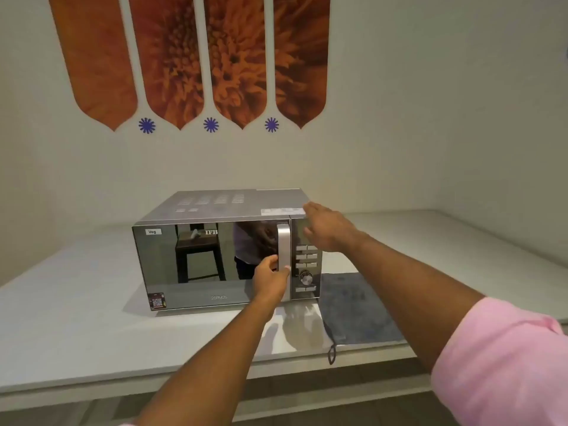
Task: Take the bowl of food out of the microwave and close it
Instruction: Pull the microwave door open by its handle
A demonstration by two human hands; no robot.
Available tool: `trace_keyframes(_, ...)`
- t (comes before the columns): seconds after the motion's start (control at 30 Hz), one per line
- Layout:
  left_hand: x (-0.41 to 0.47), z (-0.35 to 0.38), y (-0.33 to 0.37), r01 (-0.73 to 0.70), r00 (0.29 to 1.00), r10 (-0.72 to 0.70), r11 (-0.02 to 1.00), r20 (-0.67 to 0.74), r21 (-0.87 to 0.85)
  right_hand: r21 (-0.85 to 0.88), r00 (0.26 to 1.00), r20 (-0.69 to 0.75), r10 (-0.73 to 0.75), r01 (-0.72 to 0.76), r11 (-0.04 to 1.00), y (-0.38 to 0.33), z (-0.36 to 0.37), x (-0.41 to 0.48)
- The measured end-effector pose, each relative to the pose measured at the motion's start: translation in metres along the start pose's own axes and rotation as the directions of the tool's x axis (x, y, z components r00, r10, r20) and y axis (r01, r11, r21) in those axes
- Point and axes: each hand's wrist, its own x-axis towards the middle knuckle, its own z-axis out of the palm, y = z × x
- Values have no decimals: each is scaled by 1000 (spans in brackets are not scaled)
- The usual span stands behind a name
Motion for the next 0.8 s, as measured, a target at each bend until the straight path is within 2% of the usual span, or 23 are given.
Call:
trace_keyframes(0.13,15,6,11,-74,997,73,995,17,62,-8,994,107,-11,12,1000,-7,13,11)
trace_keyframes(0.27,31,12,17,-117,993,118,981,4,152,-14,992,128,3,-1,1000,-2,24,20)
trace_keyframes(0.4,40,15,14,-82,992,99,977,-77,198,-17,996,90,-13,15,1000,2,29,27)
trace_keyframes(0.57,35,14,16,-73,991,96,969,-88,234,13,997,65,-40,39,999,8,30,30)
trace_keyframes(0.73,2,-31,23,-261,965,240,916,104,306,46,997,73,-24,20,999,9,27,35)
trace_keyframes(0.8,-14,-63,36,-376,918,395,827,44,418,47,997,75,-14,10,999,9,26,35)
